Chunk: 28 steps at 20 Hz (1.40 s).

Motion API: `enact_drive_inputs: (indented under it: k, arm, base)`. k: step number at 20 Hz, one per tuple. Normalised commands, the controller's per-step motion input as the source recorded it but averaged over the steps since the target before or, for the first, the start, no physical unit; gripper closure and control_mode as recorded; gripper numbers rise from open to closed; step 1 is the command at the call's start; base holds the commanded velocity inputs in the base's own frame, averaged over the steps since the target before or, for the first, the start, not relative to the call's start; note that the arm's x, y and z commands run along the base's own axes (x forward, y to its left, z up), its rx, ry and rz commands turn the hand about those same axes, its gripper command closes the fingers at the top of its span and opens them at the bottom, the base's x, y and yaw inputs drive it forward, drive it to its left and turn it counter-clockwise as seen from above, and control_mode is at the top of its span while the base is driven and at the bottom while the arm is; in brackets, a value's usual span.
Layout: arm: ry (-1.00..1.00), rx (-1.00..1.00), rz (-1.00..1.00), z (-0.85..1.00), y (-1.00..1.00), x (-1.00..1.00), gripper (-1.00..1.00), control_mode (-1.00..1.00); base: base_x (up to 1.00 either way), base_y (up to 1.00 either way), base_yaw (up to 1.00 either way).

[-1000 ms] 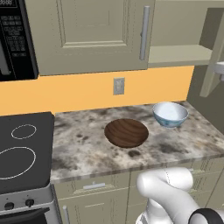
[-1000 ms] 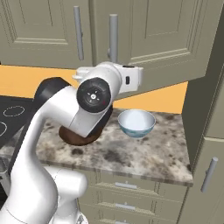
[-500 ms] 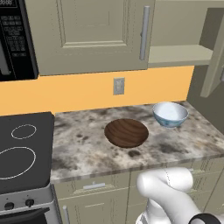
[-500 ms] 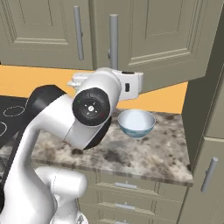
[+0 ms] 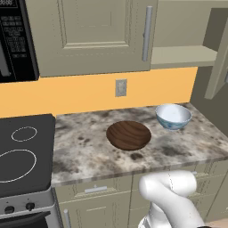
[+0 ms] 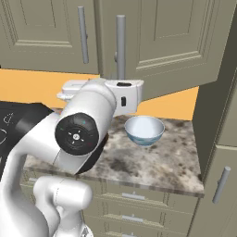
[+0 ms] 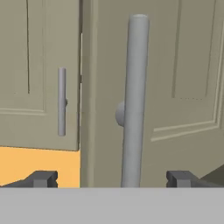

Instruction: Open the cabinet. Pick the bowls from the counter and place them in the cabinet. Then close the cabinet.

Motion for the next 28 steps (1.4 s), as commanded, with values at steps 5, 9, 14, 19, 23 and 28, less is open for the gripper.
enact_drive_inputs:
  k: [5, 9, 14, 19, 23, 28]
  arm:
    - [0.00, -0.01, -0.10, 0.03, 0.60, 0.00, -1.00, -1.00]
    - [0.00, -0.06, -0.17, 0.01, 0.63, 0.00, -1.00, -1.00]
    - [0.02, -0.09, -0.19, 0.00, 0.55, 0.02, -1.00, -1.00]
    - [0.13, -0.15, -0.23, 0.00, 0.37, 0.28, -1.00, -1.00]
    - [0.20, -0.23, -0.24, 0.00, 0.22, 0.44, -1.00, -1.00]
    - [0.23, -0.24, -0.20, 0.00, 0.05, 0.45, -1.00, -1.00]
  base:
    - [0.00, 0.00, 0.00]
    - [0.00, 0.00, 0.00]
    - [0.00, 0.00, 0.00]
    - [0.00, 0.00, 0.00]
    - [0.00, 0.00, 0.00]
    - [0.00, 0.00, 0.00]
